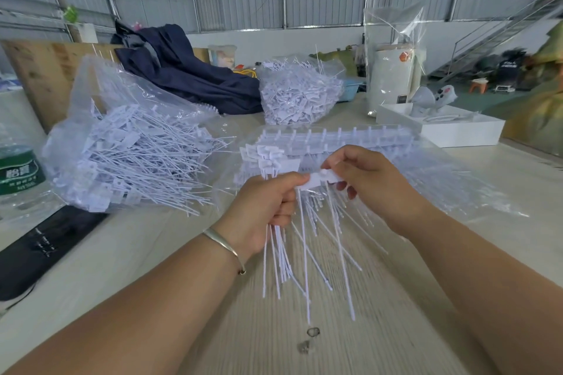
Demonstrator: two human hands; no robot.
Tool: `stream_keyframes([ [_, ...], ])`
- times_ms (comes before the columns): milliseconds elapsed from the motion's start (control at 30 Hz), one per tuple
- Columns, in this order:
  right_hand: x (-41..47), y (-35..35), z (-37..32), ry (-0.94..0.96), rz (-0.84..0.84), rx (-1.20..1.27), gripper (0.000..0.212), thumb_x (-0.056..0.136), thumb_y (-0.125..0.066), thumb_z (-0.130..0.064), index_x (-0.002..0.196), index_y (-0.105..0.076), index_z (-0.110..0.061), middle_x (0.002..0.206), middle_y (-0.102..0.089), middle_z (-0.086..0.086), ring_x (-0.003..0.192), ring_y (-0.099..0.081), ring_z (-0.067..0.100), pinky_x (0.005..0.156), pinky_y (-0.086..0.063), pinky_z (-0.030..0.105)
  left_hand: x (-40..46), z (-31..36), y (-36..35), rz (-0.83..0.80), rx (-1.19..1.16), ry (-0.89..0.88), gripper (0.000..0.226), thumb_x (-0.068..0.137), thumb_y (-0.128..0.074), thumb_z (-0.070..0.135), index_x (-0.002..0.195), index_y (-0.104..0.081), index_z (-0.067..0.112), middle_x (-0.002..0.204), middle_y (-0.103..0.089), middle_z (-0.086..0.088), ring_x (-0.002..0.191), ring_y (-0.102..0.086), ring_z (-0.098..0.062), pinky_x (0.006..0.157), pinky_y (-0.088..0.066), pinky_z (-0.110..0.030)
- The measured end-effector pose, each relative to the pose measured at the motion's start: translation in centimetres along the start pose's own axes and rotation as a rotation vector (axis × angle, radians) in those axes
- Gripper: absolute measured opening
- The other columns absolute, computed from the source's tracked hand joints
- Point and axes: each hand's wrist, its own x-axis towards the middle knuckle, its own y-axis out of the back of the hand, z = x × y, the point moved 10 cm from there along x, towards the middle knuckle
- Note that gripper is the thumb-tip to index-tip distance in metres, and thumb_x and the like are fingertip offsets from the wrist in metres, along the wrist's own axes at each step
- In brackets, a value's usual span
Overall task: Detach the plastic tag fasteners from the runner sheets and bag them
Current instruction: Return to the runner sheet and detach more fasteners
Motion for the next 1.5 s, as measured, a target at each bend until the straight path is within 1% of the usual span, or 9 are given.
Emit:
stream_keyframes([
  [233, -0.1, -0.7, 0.5, -0.052, -0.137, 0.180, 0.011, 0.094, -0.059, -0.009, 0.085, -0.063, -0.003, 0.062, -0.063, 0.006, 0.051, -0.049, 0.013, 0.053, -0.040, 0.021, 0.2, 0.0, 0.0, -0.034, -0.122, 0.020, 0.032, 0.091, -0.063, 0.015, 0.066, -0.044, 0.021, 0.049, -0.024, 0.009, 0.035, -0.019, -0.004, 0.032, -0.015, -0.016],
  [433, -0.5, -1.6, 1.1, -0.184, -0.261, 0.288, 0.037, 0.071, -0.072, -0.047, 0.071, -0.055, -0.014, 0.063, -0.054, 0.004, 0.056, -0.045, 0.013, 0.058, -0.041, 0.022, -0.7, 0.7, -2.4, -0.272, -0.271, 0.063, 0.033, 0.084, -0.062, 0.025, 0.066, -0.036, 0.021, 0.050, -0.026, 0.009, 0.035, -0.022, -0.002, 0.031, -0.017, -0.014],
  [567, -1.4, -3.9, 1.3, -0.251, -0.420, 0.410, 0.065, 0.066, -0.076, -0.056, 0.107, -0.056, -0.009, 0.079, -0.048, 0.010, 0.063, -0.044, 0.012, 0.059, -0.041, 0.019, -2.6, 1.3, -5.5, -0.518, -0.339, 0.082, 0.028, 0.084, -0.065, 0.029, 0.074, -0.041, 0.017, 0.049, -0.030, 0.010, 0.033, -0.026, -0.002, 0.031, -0.017, -0.013],
  [667, -2.0, -4.9, 1.8, -0.303, -0.483, 0.463, 0.088, 0.069, -0.069, -0.056, 0.120, -0.051, 0.013, 0.090, -0.044, 0.013, 0.068, -0.044, 0.012, 0.064, -0.041, 0.022, -2.7, 1.4, -5.7, -0.506, -0.307, 0.058, 0.034, 0.079, -0.070, 0.033, 0.072, -0.041, 0.016, 0.049, -0.030, 0.009, 0.033, -0.026, -0.001, 0.031, -0.019, -0.013],
  [867, -1.4, -4.6, 0.6, -0.254, -0.422, 0.643, 0.024, 0.081, -0.060, -0.031, 0.091, -0.058, -0.009, 0.069, -0.063, 0.007, 0.056, -0.057, 0.014, 0.052, -0.047, 0.020, -1.3, 1.5, -2.8, -0.240, -0.203, -0.028, 0.033, 0.072, -0.074, 0.035, 0.059, -0.047, 0.021, 0.054, -0.032, 0.008, 0.036, -0.024, -0.001, 0.032, -0.016, -0.014],
  [1000, -0.9, -3.2, 0.4, -0.204, -0.335, 0.639, 0.018, 0.081, -0.064, -0.031, 0.084, -0.058, -0.014, 0.069, -0.066, 0.014, 0.053, -0.058, 0.018, 0.051, -0.050, 0.023, -1.0, 1.4, -1.4, -0.107, -0.148, -0.052, 0.015, 0.070, -0.079, 0.028, 0.068, -0.068, 0.019, 0.060, -0.051, 0.007, 0.038, -0.026, -0.002, 0.032, -0.020, -0.014],
  [1100, -0.9, -3.1, 0.6, -0.204, -0.312, 0.611, 0.017, 0.079, -0.066, -0.031, 0.081, -0.060, -0.015, 0.065, -0.065, 0.012, 0.050, -0.057, 0.016, 0.049, -0.049, 0.023, -0.8, 1.2, -0.9, -0.050, -0.082, -0.062, 0.018, 0.076, -0.077, 0.027, 0.075, -0.064, 0.014, 0.067, -0.061, 0.003, 0.038, -0.028, -0.003, 0.033, -0.021, -0.015],
  [1267, -0.6, -2.7, 1.5, -0.253, -0.246, 0.618, 0.030, 0.077, -0.069, -0.027, 0.097, -0.058, -0.008, 0.055, -0.053, 0.004, 0.045, -0.047, 0.011, 0.042, -0.039, 0.019, -0.9, 1.4, -1.3, -0.088, 0.000, -0.087, 0.024, 0.082, -0.074, 0.026, 0.064, -0.061, 0.017, 0.062, -0.054, 0.002, 0.038, -0.026, -0.006, 0.035, -0.020, -0.016],
  [1500, -0.3, -1.9, 1.5, -0.241, -0.233, 0.458, 0.020, 0.092, -0.059, -0.011, 0.073, -0.056, -0.009, 0.051, -0.041, 0.002, 0.042, -0.032, 0.010, 0.043, -0.023, 0.020, -0.8, 1.2, -1.1, -0.065, 0.086, -0.045, 0.023, 0.081, -0.070, 0.016, 0.067, -0.052, 0.016, 0.050, -0.034, 0.005, 0.039, -0.022, -0.009, 0.037, -0.020, -0.018],
])
